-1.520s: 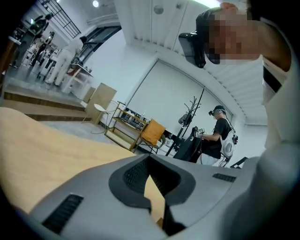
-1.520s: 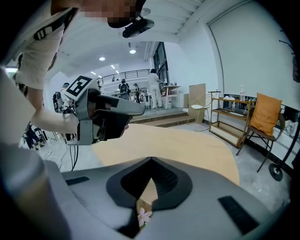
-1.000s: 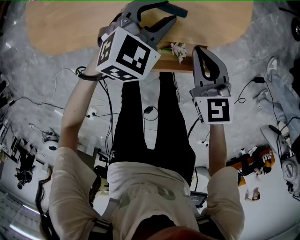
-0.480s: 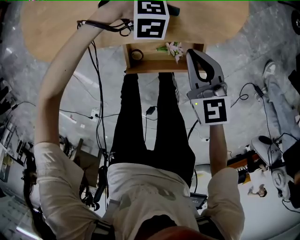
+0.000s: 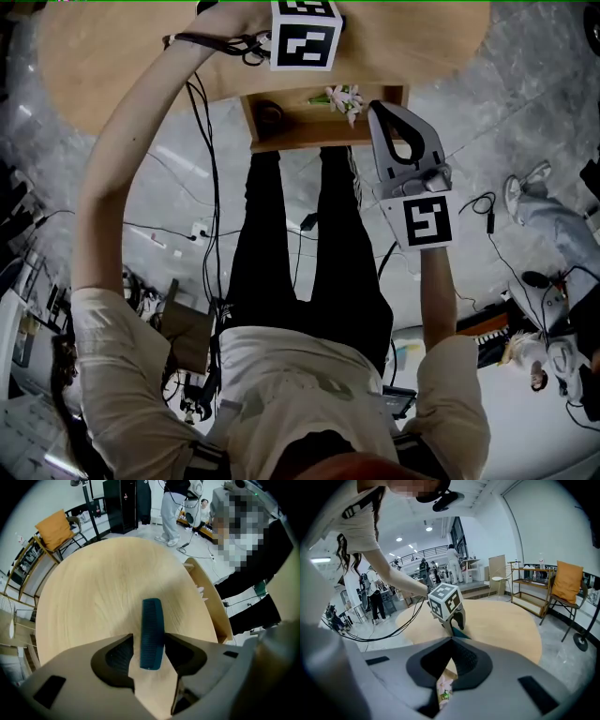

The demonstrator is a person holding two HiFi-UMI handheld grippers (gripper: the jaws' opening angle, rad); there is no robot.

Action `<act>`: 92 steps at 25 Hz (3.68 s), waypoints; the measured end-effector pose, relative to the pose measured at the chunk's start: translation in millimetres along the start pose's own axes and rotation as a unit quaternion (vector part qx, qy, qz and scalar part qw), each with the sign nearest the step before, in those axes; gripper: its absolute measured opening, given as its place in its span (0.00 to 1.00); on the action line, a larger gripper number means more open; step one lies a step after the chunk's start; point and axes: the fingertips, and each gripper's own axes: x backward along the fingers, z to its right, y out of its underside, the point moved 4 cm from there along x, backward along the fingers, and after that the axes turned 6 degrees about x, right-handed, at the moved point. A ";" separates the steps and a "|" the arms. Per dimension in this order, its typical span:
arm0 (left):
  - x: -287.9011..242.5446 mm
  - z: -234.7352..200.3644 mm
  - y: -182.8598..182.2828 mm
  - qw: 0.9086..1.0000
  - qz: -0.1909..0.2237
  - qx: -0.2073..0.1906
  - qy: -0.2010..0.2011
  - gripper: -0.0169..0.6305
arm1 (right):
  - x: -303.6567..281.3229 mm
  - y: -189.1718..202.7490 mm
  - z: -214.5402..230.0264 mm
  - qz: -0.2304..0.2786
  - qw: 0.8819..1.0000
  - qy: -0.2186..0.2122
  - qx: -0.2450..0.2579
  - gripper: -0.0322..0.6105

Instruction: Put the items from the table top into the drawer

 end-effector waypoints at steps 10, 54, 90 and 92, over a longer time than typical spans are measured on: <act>2.8 -2.6 -1.0 1.000 0.003 0.003 0.002 0.34 | -10.6 -13.1 -4.0 0.006 1.000 -0.016 0.010 0.05; 231.9 69.0 52.8 0.713 0.430 0.409 -0.373 0.26 | -27.5 -65.7 -46.3 0.048 0.997 -0.040 0.038 0.05; -74.8 181.0 34.2 0.942 0.131 0.274 -0.145 0.26 | -34.8 -4.4 -59.3 -0.022 0.998 -0.061 0.012 0.05; -83.2 180.8 33.9 0.943 0.120 0.277 -0.136 0.26 | -35.0 -3.8 -60.8 -0.021 0.998 -0.062 0.013 0.05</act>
